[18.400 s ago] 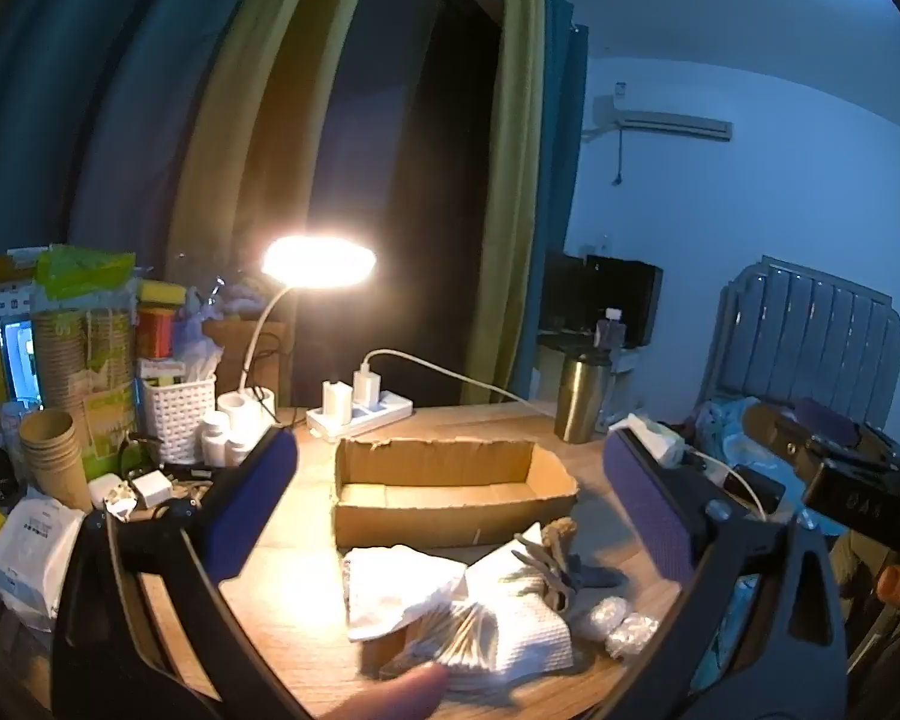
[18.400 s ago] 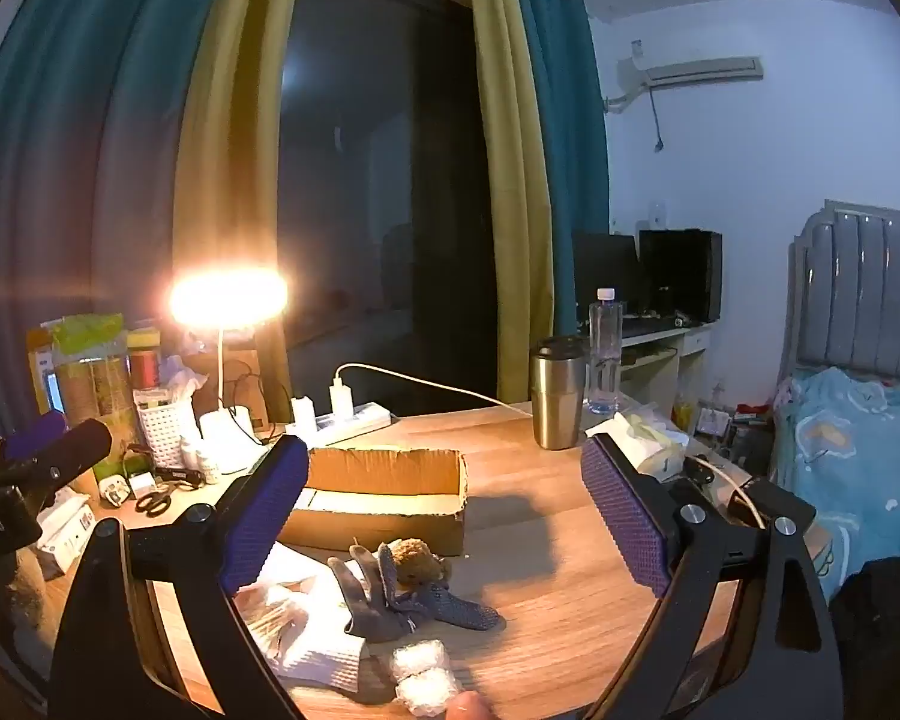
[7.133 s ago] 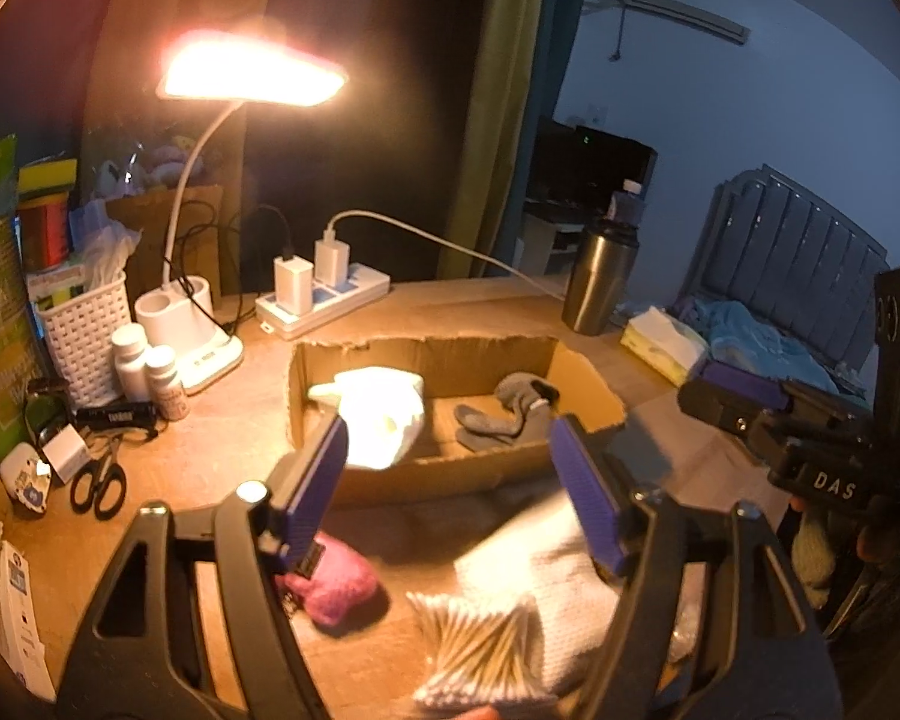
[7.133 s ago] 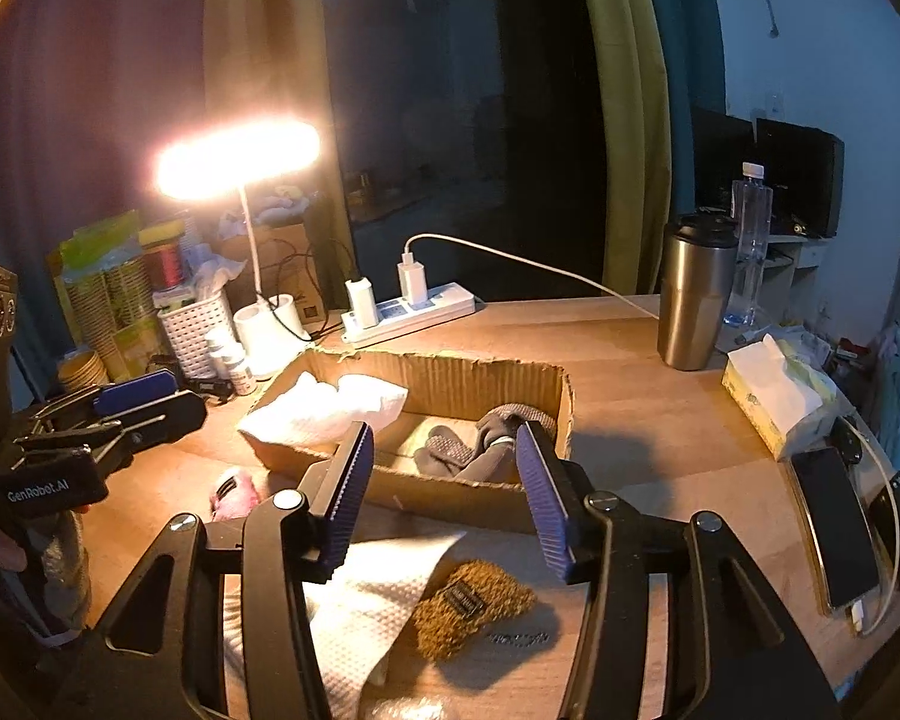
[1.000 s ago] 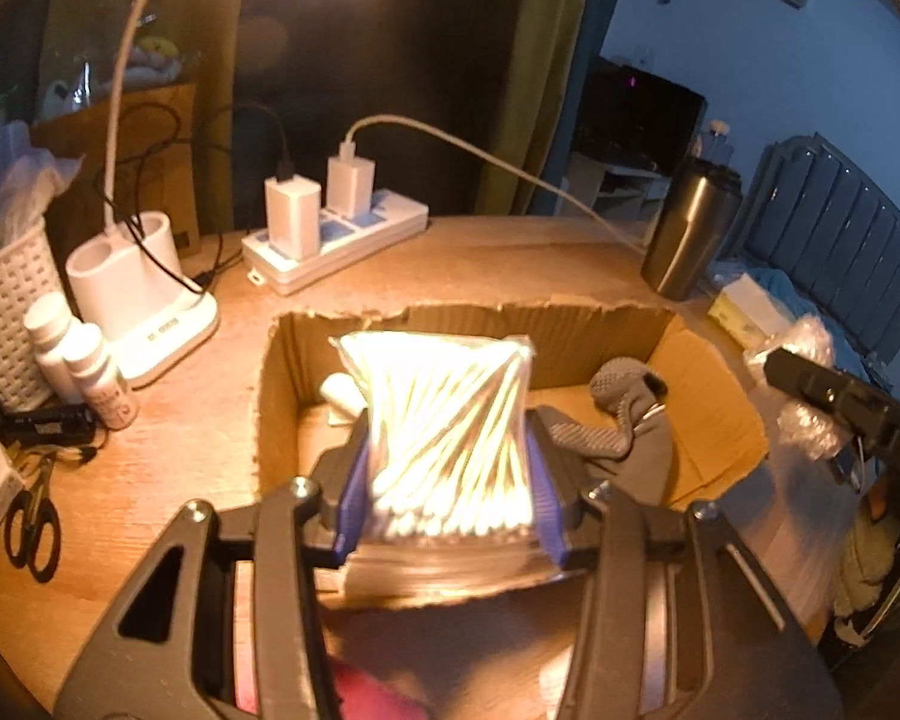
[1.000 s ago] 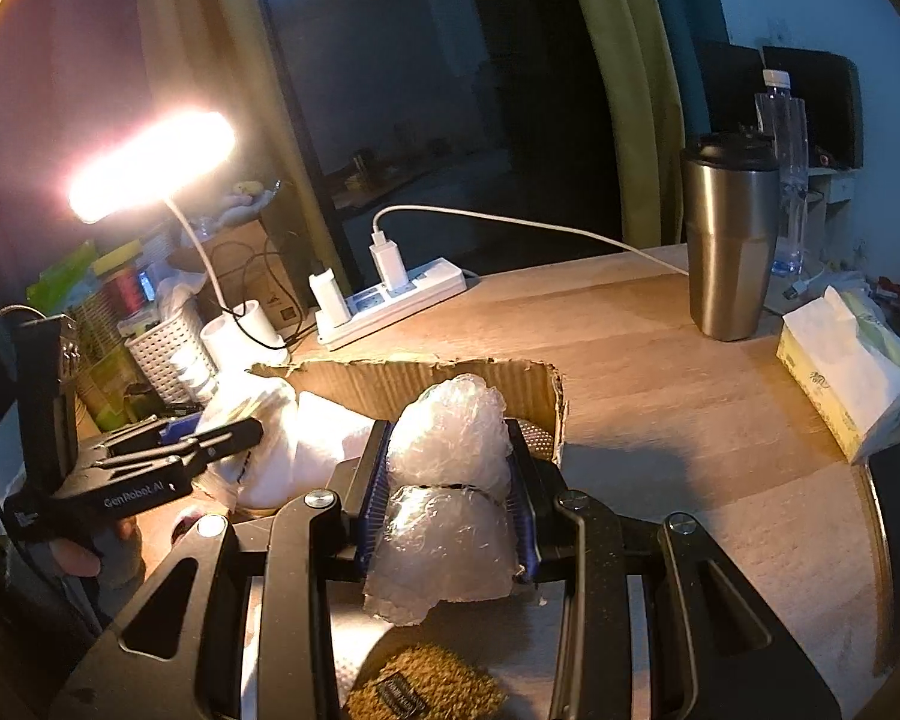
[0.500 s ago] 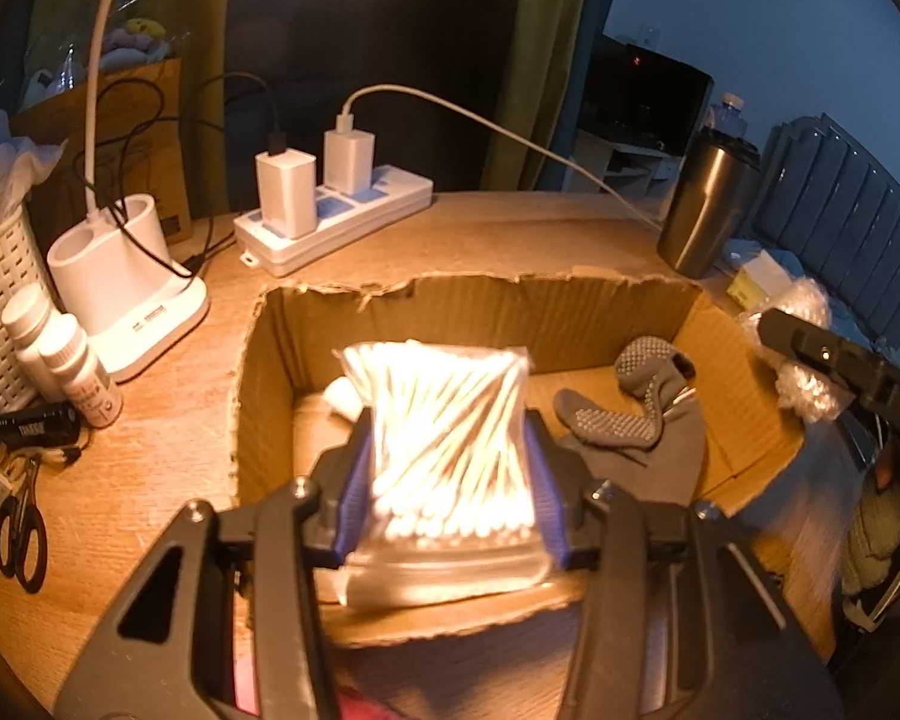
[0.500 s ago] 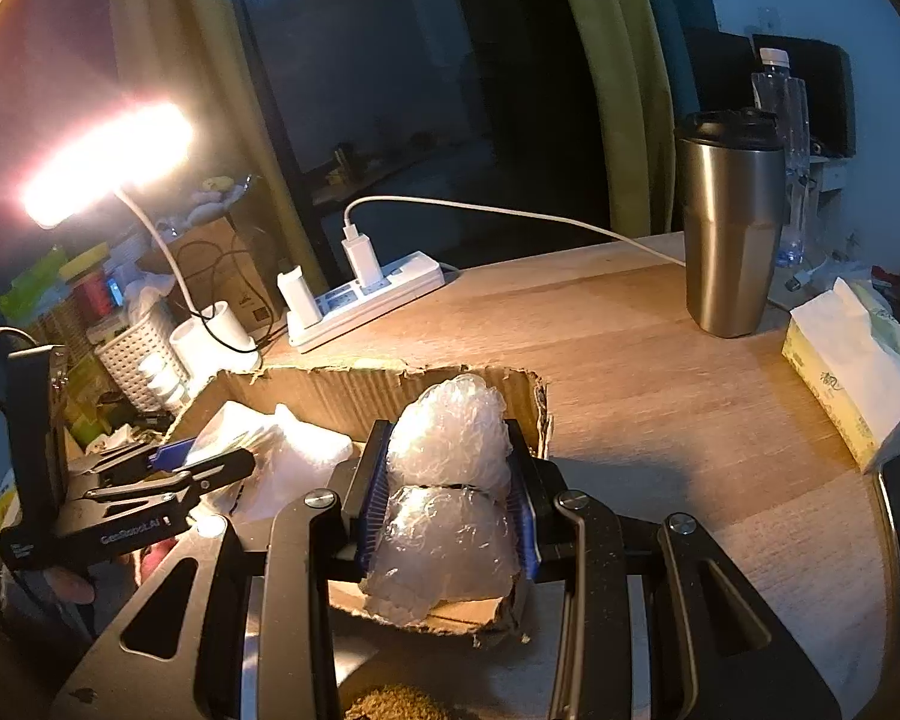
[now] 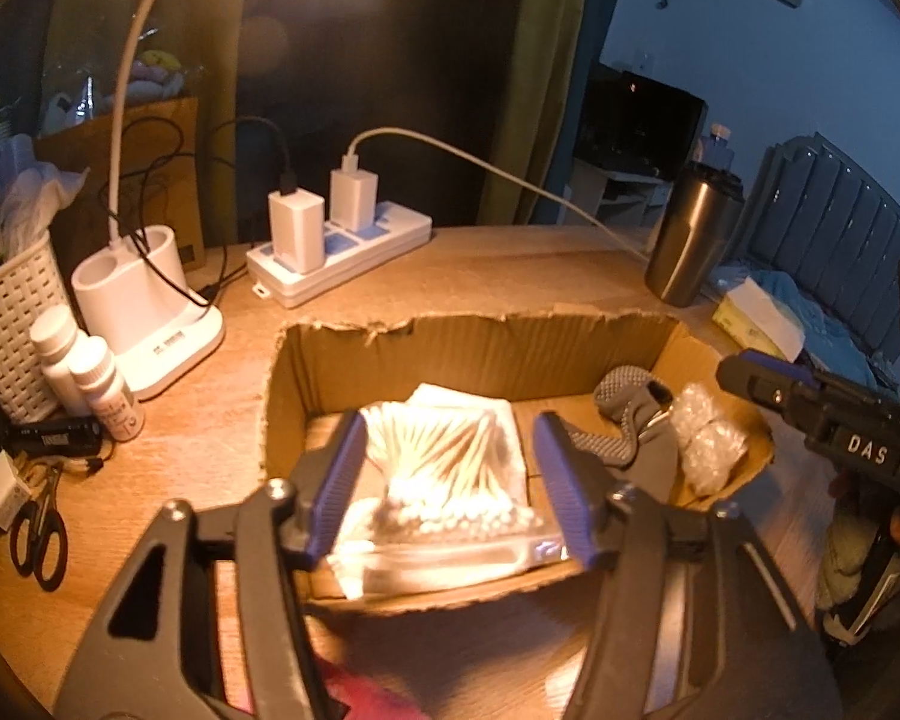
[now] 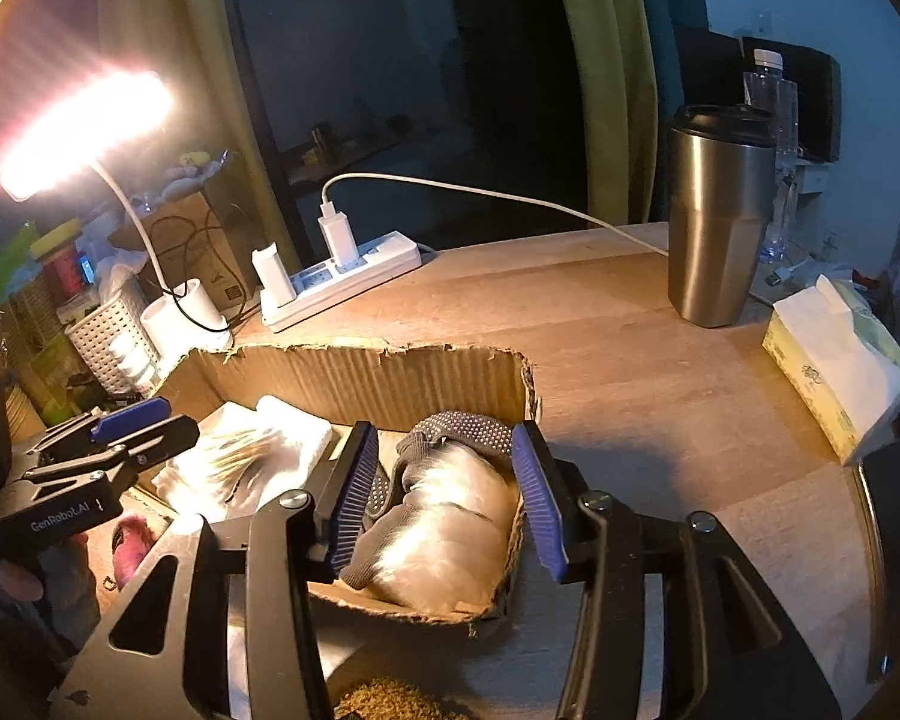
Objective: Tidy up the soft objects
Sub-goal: 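Release the swab bag with the left gripper while the right gripper releases the bubble wrap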
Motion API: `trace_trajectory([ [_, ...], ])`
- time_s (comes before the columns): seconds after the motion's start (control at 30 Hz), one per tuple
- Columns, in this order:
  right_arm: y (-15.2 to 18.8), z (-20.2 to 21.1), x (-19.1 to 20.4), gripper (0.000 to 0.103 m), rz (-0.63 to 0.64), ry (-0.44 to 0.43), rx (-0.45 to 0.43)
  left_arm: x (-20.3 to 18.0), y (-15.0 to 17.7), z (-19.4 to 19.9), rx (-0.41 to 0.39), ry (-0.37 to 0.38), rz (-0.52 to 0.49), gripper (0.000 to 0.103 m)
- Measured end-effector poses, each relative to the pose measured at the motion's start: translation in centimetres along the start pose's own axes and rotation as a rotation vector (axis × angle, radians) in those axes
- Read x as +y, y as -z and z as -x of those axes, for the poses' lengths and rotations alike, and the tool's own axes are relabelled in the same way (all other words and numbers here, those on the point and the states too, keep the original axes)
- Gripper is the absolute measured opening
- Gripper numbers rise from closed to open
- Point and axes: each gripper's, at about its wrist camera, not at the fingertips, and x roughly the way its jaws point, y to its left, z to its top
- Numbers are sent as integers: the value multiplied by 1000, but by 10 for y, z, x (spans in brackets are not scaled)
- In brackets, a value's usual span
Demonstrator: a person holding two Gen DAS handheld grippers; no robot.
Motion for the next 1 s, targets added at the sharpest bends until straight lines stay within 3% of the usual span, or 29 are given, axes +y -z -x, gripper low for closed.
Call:
trace_trajectory([
  [0.83,8,57,28,50,44,-12,-74,-13,4,59,-100,7,-18,72],
  [1.0,12,67,37,58,64,-20,-86,-17,7,68,-109,13,-20,73],
])
